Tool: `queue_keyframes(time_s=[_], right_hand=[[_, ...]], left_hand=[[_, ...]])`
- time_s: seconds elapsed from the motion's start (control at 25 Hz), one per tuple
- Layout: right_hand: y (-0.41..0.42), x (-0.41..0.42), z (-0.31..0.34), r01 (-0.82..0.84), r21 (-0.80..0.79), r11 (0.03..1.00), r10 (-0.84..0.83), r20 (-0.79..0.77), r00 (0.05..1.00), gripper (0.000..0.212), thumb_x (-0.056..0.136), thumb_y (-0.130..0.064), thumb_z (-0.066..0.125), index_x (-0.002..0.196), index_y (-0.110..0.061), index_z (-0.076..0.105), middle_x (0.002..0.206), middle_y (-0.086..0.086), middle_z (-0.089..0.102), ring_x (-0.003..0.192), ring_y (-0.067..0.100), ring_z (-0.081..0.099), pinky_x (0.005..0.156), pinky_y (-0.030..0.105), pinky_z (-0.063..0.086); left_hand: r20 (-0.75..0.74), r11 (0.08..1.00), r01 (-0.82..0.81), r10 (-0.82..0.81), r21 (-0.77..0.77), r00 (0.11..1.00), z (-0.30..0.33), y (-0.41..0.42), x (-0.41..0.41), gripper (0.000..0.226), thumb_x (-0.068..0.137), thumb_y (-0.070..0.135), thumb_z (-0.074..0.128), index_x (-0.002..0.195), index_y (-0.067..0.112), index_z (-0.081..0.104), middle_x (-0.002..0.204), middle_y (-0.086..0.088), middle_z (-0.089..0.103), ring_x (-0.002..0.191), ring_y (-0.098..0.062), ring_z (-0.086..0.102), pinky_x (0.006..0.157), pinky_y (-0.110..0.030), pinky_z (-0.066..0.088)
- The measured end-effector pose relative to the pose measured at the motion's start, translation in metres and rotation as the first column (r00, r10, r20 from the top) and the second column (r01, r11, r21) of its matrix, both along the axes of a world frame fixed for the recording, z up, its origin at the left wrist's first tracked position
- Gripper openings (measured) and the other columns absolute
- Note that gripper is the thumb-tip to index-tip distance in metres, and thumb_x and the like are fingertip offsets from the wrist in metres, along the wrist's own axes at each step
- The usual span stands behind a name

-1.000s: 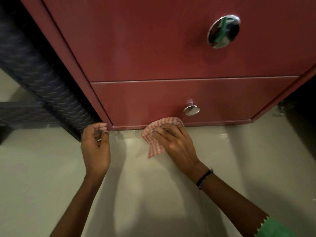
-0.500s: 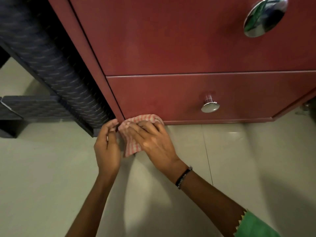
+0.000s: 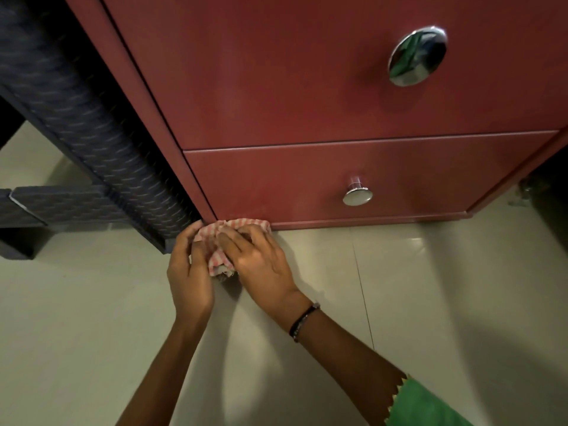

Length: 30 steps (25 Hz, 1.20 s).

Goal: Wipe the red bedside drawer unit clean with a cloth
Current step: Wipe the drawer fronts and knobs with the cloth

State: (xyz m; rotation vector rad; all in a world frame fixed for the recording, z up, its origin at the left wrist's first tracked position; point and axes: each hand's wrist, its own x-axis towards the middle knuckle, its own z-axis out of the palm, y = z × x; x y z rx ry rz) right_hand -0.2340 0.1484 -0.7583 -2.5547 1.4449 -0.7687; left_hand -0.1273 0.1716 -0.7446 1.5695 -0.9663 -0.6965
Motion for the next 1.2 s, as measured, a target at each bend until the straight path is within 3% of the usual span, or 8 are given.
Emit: queue_keyframes(time_s=[0.2, 0.36, 0.44, 0.6, 0.76, 0.92, 1.08, 1.2], right_hand=[[0.005, -0.079, 0.004, 0.108, -0.145, 0.983, -0.119, -0.068, 0.991, 0.038, 0.078, -0.015, 0.044, 0.106, -0.017, 0.070, 0.114, -0.010, 0.067, 0.098, 0.015, 0.055, 0.080, 0.027, 0.053], [0.016, -0.188, 0.003, 0.242, -0.205, 0.948, -0.247, 0.000, 0.969, 0.036, 0.085, -0.018, 0.045, 0.112, -0.013, 0.069, 0.123, -0.011, 0.045, 0.102, 0.020, 0.057, 0.086, 0.031, 0.049], [0.022, -0.238, 0.005, 0.299, -0.215, 0.930, -0.318, -0.057, 0.947, 0.039, 0.086, -0.015, 0.045, 0.116, -0.009, 0.067, 0.125, -0.003, 0.051, 0.102, 0.029, 0.063, 0.083, 0.038, 0.055], [0.028, -0.319, 0.001, 0.495, -0.171, 0.852, -0.516, -0.111, 0.850, 0.037, 0.089, -0.017, 0.049, 0.123, -0.013, 0.063, 0.122, 0.014, 0.060, 0.106, 0.034, 0.060, 0.083, 0.040, 0.050], [0.030, -0.314, -0.011, 0.654, -0.020, 0.756, -0.642, 0.175, 0.747, 0.034, 0.089, -0.010, 0.055, 0.120, -0.022, 0.062, 0.126, 0.010, 0.059, 0.117, 0.020, 0.051, 0.103, 0.033, 0.040], [0.025, -0.251, -0.012, 0.662, 0.063, 0.747, -0.616, 0.442, 0.652, 0.047, 0.072, 0.006, 0.061, 0.117, -0.008, 0.064, 0.120, 0.007, 0.064, 0.111, 0.023, 0.059, 0.104, 0.024, 0.041], [0.021, -0.153, -0.013, 0.418, 0.058, 0.907, -0.400, 0.433, 0.808, 0.061, 0.065, 0.012, 0.069, 0.122, -0.005, 0.058, 0.126, 0.007, 0.057, 0.117, 0.020, 0.055, 0.101, 0.027, 0.046], [0.003, -0.087, -0.002, 0.176, -0.207, 0.962, -0.136, 0.194, 0.972, 0.048, 0.070, 0.008, 0.063, 0.116, -0.005, 0.064, 0.121, 0.009, 0.063, 0.111, 0.022, 0.057, 0.087, 0.032, 0.054]], left_hand=[[0.061, 0.999, 0.040, -0.039, -0.015, 0.997, -0.002, 0.006, -0.013, 0.023, 0.100, 0.012, 0.047, 0.120, 0.014, 0.058, 0.118, 0.009, 0.059, 0.107, -0.006, 0.056, 0.094, -0.033, 0.049], [0.070, 0.991, 0.132, -0.133, 0.015, 0.989, 0.008, 0.002, -0.026, 0.017, 0.100, 0.015, 0.049, 0.113, 0.018, 0.060, 0.107, 0.018, 0.062, 0.097, 0.014, 0.055, 0.084, -0.011, 0.045], [0.091, 0.985, 0.172, -0.173, 0.014, 0.981, 0.012, -0.003, -0.033, 0.018, 0.099, 0.012, 0.049, 0.111, 0.017, 0.061, 0.107, 0.017, 0.062, 0.094, 0.019, 0.054, 0.079, 0.000, 0.041], [0.112, 0.979, 0.202, -0.202, 0.006, 0.973, 0.014, -0.008, -0.044, 0.017, 0.099, 0.011, 0.050, 0.110, 0.019, 0.061, 0.110, 0.011, 0.063, 0.095, 0.017, 0.054, 0.079, 0.002, 0.039], [0.103, 0.980, 0.199, -0.195, -0.025, 0.975, 0.015, -0.009, -0.047, 0.018, 0.099, 0.011, 0.049, 0.109, 0.020, 0.061, 0.113, 0.007, 0.065, 0.101, 0.006, 0.057, 0.088, -0.009, 0.044], [0.048, 0.991, 0.132, -0.130, -0.031, 0.990, 0.014, -0.008, -0.045, 0.018, 0.099, 0.010, 0.048, 0.107, 0.021, 0.060, 0.108, 0.011, 0.065, 0.107, -0.011, 0.060, 0.097, -0.036, 0.050], [0.011, 0.996, 0.086, -0.086, -0.024, 0.996, 0.013, -0.007, -0.034, 0.019, 0.100, 0.013, 0.046, 0.105, 0.026, 0.059, 0.108, 0.015, 0.065, 0.110, -0.016, 0.061, 0.102, -0.047, 0.048], [0.012, 0.995, 0.094, -0.094, -0.039, 0.996, 0.016, -0.003, -0.027, 0.019, 0.101, 0.015, 0.046, 0.105, 0.027, 0.060, 0.108, 0.015, 0.065, 0.110, -0.014, 0.061, 0.101, -0.046, 0.048]])
